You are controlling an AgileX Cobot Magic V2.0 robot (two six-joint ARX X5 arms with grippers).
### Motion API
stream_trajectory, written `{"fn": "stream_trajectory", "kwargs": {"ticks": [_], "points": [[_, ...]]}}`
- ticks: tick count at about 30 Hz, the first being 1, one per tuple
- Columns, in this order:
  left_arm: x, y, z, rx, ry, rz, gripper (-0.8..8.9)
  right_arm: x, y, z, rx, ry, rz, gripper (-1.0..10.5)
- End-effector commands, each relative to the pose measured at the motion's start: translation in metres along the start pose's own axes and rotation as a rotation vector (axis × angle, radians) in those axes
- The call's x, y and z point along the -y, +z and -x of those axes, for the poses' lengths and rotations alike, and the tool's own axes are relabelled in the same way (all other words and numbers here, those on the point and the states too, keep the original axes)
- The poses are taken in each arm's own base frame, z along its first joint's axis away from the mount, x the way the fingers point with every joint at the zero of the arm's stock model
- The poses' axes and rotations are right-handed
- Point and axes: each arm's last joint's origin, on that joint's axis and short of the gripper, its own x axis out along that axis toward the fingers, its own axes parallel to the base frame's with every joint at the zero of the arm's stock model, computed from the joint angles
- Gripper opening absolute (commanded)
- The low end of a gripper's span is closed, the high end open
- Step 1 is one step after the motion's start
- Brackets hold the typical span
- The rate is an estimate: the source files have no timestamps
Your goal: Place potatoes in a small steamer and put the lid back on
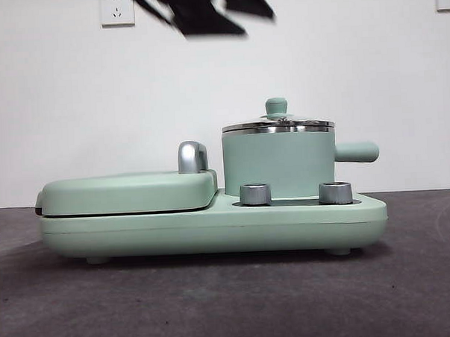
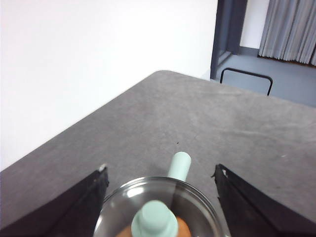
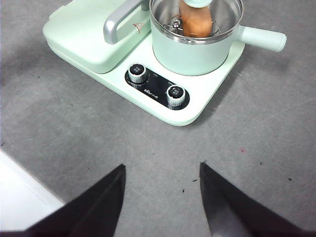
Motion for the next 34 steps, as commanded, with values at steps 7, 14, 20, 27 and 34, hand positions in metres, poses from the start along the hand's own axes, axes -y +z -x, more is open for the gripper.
{"fn": "stream_trajectory", "kwargs": {"ticks": [7,14,20,27,34], "points": [[0.018,0.029,0.086,-0.163,0.023,0.104,3.43,0.000,0.011,-0.003,0.054,0.009,0.012,2.3],[0.039,0.039,0.147,-0.222,0.044,0.134,3.42,0.001,0.022,-0.020,0.025,0.018,0.052,2.3],[0.058,0.025,0.183,-0.213,0.106,0.164,3.41,0.002,0.034,-0.038,0.004,0.073,0.051,2.3],[0.077,-0.018,0.207,-0.262,0.149,0.260,3.42,-0.001,0.043,-0.055,-0.020,0.138,0.064,2.3],[0.083,-0.039,0.211,-0.368,0.127,0.313,0.77,-0.002,0.043,-0.062,-0.064,0.147,0.064,0.1]]}}
